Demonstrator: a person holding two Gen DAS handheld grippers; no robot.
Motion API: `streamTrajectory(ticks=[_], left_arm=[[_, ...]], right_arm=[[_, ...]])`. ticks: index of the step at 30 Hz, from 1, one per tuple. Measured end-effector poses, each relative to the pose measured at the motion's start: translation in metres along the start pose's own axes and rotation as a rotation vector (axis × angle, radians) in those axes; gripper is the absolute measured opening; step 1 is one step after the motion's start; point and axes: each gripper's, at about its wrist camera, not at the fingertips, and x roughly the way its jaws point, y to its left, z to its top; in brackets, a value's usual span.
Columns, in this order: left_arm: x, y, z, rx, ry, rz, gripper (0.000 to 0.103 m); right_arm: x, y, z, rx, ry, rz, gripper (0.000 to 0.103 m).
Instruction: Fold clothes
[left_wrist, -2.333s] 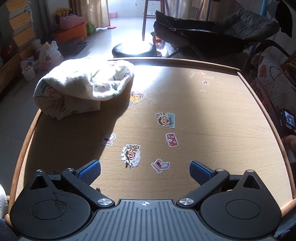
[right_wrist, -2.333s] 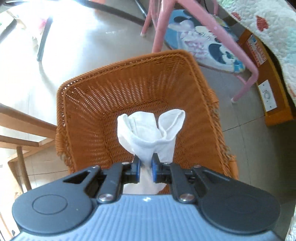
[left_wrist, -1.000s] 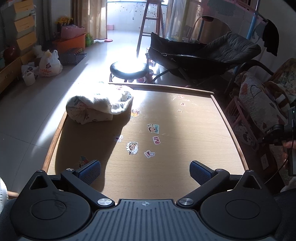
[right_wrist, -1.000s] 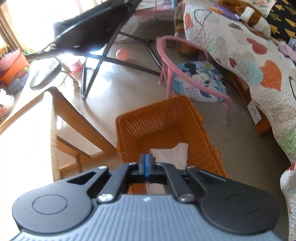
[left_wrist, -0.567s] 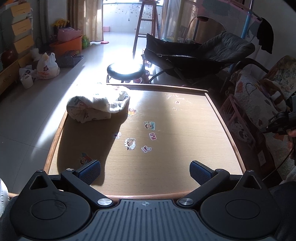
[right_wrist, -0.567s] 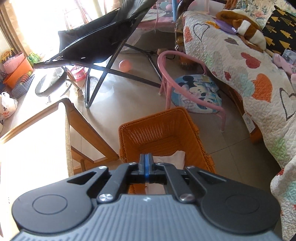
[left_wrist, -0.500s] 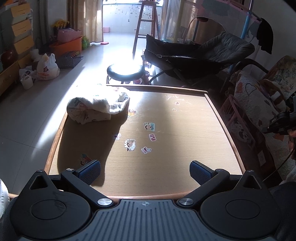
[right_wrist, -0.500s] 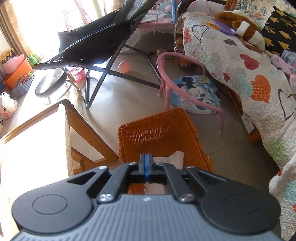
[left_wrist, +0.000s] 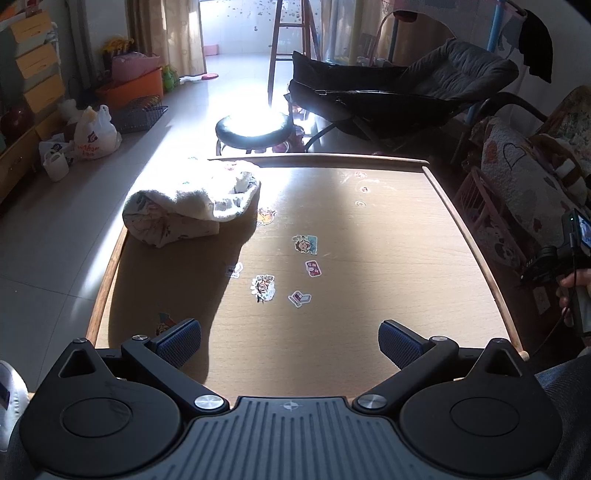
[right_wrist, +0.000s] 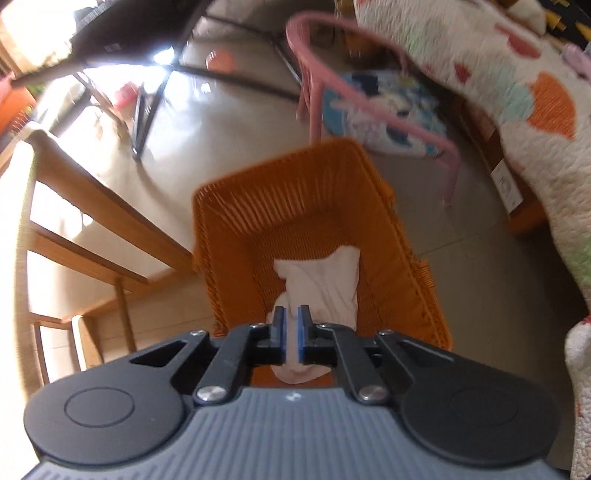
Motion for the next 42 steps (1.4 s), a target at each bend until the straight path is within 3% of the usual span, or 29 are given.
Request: streamTrajectory(ticks=[2, 12, 42], left_arm=[[0.010, 0.000, 0.007, -0.004, 0.007, 0.008, 0.103], [0.050, 0.003, 0.034, -0.035, 0.034, 0.036, 0.103], [0.097, -0.012, 0.036, -0.009, 0.066, 0.074, 0.103]], right_arm=[[0.021, 0.001, 0.001, 0.008, 0.013, -0.008, 0.009], [0.097, 0.006, 0.017, -0.020, 0.033, -0.051, 0.042], [0.220, -0.021, 0.013, 0.022, 0.144, -0.030, 0.062]])
